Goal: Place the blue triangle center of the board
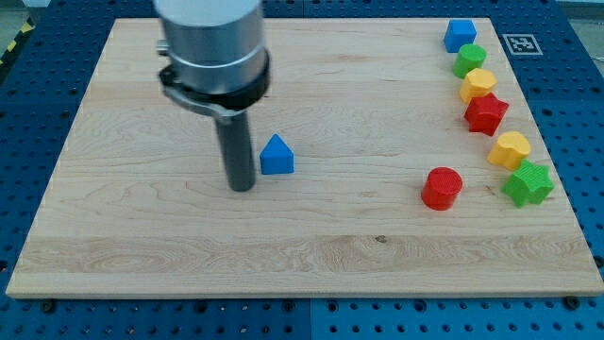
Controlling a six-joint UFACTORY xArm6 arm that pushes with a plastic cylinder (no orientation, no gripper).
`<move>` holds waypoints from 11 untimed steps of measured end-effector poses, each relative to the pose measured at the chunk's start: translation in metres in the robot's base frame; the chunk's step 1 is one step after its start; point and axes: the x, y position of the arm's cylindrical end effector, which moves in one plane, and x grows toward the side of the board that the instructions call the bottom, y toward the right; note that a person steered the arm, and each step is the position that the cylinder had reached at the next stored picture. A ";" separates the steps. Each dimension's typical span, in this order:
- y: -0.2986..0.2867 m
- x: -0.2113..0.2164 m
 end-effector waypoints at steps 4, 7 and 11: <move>0.040 -0.003; 0.052 -0.049; 0.090 -0.072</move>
